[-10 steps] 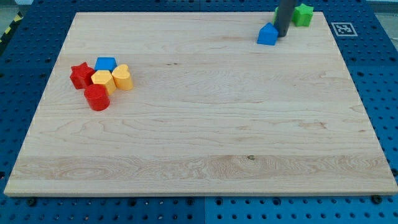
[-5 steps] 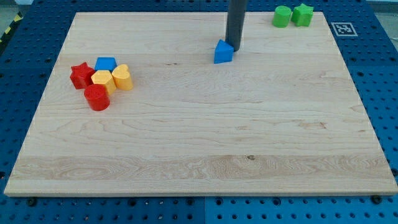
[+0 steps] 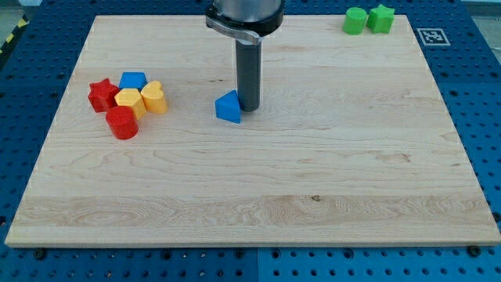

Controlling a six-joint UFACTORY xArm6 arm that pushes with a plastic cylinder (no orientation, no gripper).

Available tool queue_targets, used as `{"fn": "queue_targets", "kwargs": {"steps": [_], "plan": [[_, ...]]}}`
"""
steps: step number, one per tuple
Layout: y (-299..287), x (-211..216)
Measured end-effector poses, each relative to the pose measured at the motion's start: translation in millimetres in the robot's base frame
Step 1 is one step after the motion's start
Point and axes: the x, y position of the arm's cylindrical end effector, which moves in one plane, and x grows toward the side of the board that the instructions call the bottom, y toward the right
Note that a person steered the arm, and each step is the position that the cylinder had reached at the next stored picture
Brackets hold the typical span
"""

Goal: Push the blue triangle closer to the group of blocks

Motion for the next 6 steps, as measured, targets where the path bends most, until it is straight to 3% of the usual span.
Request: {"fn": "queue_targets", "kwargs": {"steps": [6], "plan": [[-54.8,34.1]]}}
